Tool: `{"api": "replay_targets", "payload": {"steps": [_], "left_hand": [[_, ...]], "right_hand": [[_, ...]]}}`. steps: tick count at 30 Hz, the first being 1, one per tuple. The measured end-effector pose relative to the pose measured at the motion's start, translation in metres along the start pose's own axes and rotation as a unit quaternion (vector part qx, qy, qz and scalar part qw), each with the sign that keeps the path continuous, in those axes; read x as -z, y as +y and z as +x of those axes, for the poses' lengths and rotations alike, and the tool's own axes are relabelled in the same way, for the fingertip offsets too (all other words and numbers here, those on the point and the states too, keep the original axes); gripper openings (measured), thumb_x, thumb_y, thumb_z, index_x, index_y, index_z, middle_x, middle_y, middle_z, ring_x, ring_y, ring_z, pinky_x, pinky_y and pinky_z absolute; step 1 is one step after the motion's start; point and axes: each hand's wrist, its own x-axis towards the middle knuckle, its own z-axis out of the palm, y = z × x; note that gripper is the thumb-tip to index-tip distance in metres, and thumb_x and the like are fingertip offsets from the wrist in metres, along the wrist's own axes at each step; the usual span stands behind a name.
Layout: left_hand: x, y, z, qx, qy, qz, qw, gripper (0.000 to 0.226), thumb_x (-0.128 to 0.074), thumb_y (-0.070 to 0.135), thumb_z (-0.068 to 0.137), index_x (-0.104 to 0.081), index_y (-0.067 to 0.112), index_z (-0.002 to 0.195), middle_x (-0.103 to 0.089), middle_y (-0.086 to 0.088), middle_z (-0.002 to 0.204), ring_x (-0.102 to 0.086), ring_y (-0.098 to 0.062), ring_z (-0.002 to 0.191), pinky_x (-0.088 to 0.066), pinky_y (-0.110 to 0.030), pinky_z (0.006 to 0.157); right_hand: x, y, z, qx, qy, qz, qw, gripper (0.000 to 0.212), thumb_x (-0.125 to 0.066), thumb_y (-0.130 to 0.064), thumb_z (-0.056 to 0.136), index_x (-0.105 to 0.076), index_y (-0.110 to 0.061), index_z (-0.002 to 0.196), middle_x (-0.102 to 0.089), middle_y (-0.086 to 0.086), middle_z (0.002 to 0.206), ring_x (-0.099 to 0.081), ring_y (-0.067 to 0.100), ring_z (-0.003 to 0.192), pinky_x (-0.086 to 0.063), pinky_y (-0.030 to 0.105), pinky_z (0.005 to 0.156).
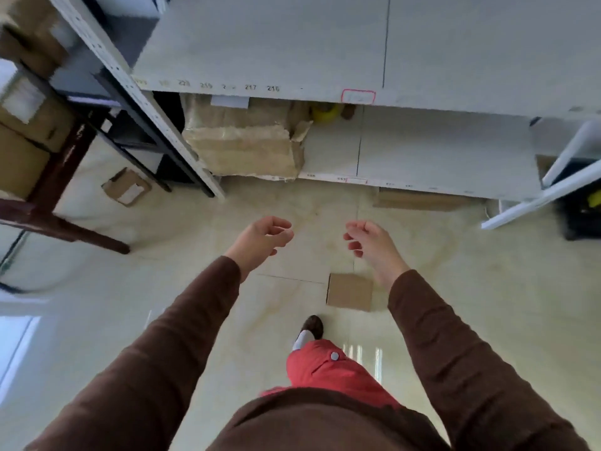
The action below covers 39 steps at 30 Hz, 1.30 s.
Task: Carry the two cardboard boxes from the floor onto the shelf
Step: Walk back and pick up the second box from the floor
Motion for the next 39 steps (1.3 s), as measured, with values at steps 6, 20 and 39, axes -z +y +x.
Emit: {"api": "replay_targets", "payload": {"steps": [6, 20, 39], "left_hand": [[-0.011, 0.046, 0.071, -0.013, -0.096, 0.059, 0.994, 0.028, -0.065, 0.020, 0.097, -0.065, 0.011, 0.124, -0.064, -0.001, 0.102, -0.061, -0.017, 0.095, -0.048, -0.032, 0.087], [-0.110, 0.078, 0.193, -0.052, -0.405, 0.255, 0.877, 0.027, -0.066, 0.021, 0.097, -0.066, 0.008, 0.120, -0.065, -0.001, 0.098, -0.061, -0.017, 0.089, -0.048, -0.030, 0.083], [-0.197, -0.146, 0.349, -0.058, -0.486, 0.445, 0.750, 0.006, -0.066, 0.015, 0.095, -0.062, 0.015, 0.100, -0.058, 0.003, 0.088, -0.056, -0.017, 0.086, -0.042, -0.027, 0.072]], "right_hand": [[0.009, -0.008, 0.018, -0.036, 0.083, 0.091, 0.992, 0.008, -0.056, -0.012, 0.102, -0.064, -0.012, 0.102, -0.064, 0.006, 0.094, -0.053, 0.012, 0.066, -0.041, 0.021, 0.060], [0.004, 0.050, 0.022, -0.097, 0.388, 0.333, 0.854, 0.008, -0.060, -0.019, 0.101, -0.065, -0.013, 0.104, -0.066, 0.004, 0.094, -0.056, 0.014, 0.073, -0.046, 0.021, 0.065], [-0.111, 0.294, 0.152, -0.213, 0.492, 0.456, 0.710, 0.037, -0.061, -0.037, 0.100, -0.063, -0.013, 0.128, -0.064, 0.001, 0.118, -0.058, 0.021, 0.104, -0.048, 0.041, 0.102]]}}
